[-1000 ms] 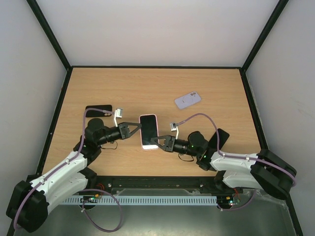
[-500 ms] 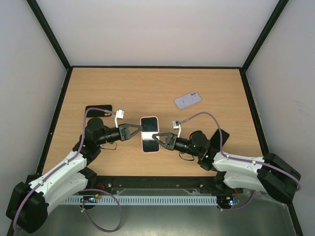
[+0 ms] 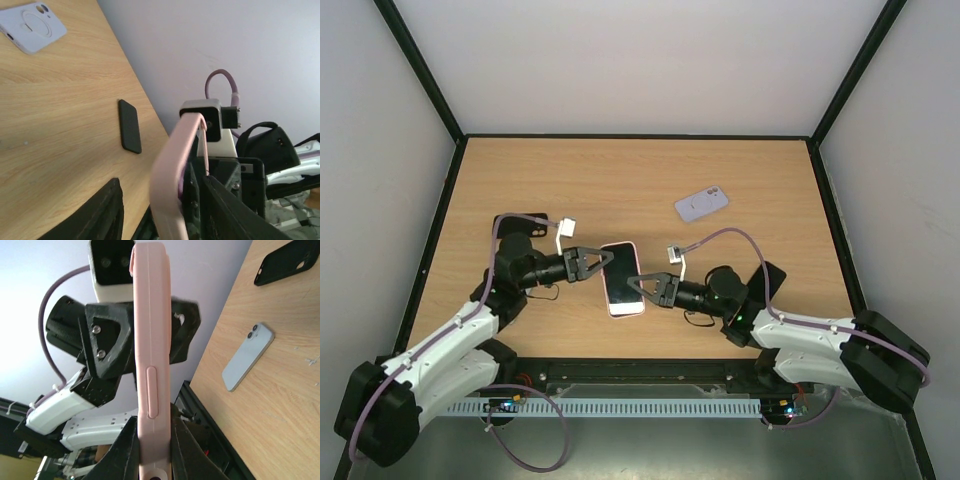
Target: Put the phone into the phone case
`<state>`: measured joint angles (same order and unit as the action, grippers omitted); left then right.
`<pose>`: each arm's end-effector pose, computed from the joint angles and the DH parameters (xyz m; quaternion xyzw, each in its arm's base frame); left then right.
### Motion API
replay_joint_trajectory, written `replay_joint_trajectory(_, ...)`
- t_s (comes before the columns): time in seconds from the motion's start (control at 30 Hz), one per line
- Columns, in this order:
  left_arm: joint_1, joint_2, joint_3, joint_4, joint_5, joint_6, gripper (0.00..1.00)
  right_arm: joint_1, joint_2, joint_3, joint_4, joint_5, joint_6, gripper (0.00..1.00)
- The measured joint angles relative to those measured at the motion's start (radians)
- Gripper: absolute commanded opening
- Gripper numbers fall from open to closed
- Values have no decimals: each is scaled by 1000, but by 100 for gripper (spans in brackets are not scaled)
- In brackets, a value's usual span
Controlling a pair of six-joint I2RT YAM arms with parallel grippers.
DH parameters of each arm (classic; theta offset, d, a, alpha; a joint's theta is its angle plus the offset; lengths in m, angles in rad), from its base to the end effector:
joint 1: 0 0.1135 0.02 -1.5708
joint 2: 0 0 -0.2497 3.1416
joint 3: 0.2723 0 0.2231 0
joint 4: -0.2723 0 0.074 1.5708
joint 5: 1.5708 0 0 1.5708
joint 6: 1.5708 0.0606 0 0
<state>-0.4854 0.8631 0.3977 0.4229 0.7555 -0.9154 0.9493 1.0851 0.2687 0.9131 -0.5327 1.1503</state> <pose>0.1528 -0.1276 0.2554 0.1062 0.7101 -0.6181 0.3201 0.1030 0.1967 0.2310 -0.1289 0.6647 0.7076 0.2021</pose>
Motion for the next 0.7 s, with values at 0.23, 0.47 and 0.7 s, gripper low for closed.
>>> replay_joint_trajectory(0.23, 8, 29, 12, 8, 10, 12, 3, -1, 18, -26, 31, -17, 16, 11)
replay_joint_trajectory(0.47, 4, 41, 80, -143, -41, 83, 53, 0, 14, -18, 6, 28, -8, 11)
replay_joint_trajectory(0.7, 15, 48, 121, -343, -257, 149, 76, -10, 15, -10, -150, 132, -65, 11)
